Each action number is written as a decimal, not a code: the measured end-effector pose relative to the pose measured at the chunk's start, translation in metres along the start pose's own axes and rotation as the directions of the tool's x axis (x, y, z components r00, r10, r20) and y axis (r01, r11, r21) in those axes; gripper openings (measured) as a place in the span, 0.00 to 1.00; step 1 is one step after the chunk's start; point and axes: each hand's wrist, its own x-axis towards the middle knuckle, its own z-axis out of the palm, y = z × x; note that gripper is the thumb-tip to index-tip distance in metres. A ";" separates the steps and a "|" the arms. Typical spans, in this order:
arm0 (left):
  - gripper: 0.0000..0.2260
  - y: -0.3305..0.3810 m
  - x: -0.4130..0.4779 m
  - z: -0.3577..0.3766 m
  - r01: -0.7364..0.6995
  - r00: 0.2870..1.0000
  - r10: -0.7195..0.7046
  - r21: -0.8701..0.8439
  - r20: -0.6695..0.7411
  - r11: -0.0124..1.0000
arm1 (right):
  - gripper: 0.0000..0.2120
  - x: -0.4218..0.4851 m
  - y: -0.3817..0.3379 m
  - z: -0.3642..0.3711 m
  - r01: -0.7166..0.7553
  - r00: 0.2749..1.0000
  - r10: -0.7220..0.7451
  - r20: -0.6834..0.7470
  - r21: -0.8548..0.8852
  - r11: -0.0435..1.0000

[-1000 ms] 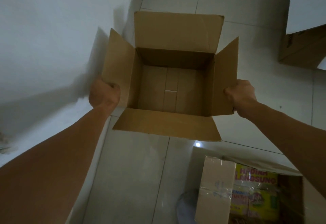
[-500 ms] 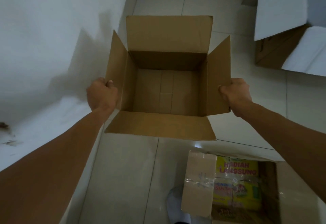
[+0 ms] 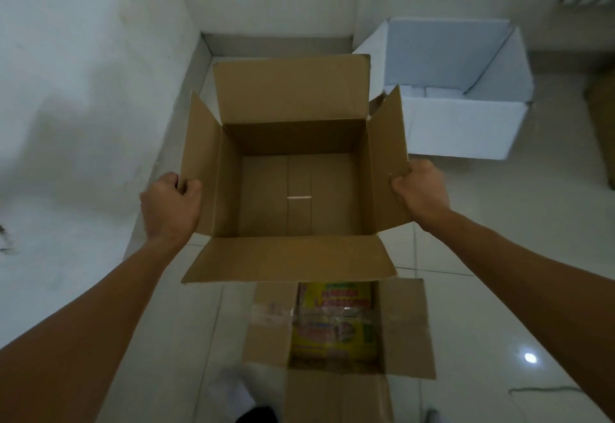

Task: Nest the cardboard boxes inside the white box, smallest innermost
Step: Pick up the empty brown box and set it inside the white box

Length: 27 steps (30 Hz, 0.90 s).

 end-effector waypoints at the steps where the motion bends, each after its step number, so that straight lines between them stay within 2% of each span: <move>1: 0.17 0.018 -0.013 0.001 -0.008 1.000 0.007 -0.013 -0.006 1.000 | 0.08 -0.002 0.007 -0.019 0.014 1.000 -0.014 -0.007 0.002 1.000; 8: 0.19 0.115 -0.070 0.026 -0.037 0.999 0.037 -0.081 0.004 0.996 | 0.08 0.001 0.055 -0.123 0.005 0.996 -0.009 -0.083 -0.053 0.999; 13: 0.20 0.164 -0.076 0.059 -0.074 0.996 0.081 -0.173 0.034 0.982 | 0.09 0.018 0.090 -0.173 -0.065 0.989 0.054 -0.137 -0.078 0.995; 18: 0.20 0.214 -0.069 0.087 -0.105 0.991 0.123 -0.235 0.061 0.966 | 0.07 0.045 0.105 -0.219 -0.123 0.975 0.105 -0.196 -0.082 0.989; 21: 0.20 0.242 -0.052 0.096 -0.127 0.988 0.144 -0.249 0.055 0.960 | 0.04 0.067 0.100 -0.247 -0.110 0.975 0.103 -0.196 -0.025 0.994; 27: 0.19 0.309 -0.012 0.124 -0.161 0.985 0.172 -0.265 0.020 0.951 | 0.04 0.120 0.091 -0.303 -0.053 0.970 0.057 -0.235 0.026 0.998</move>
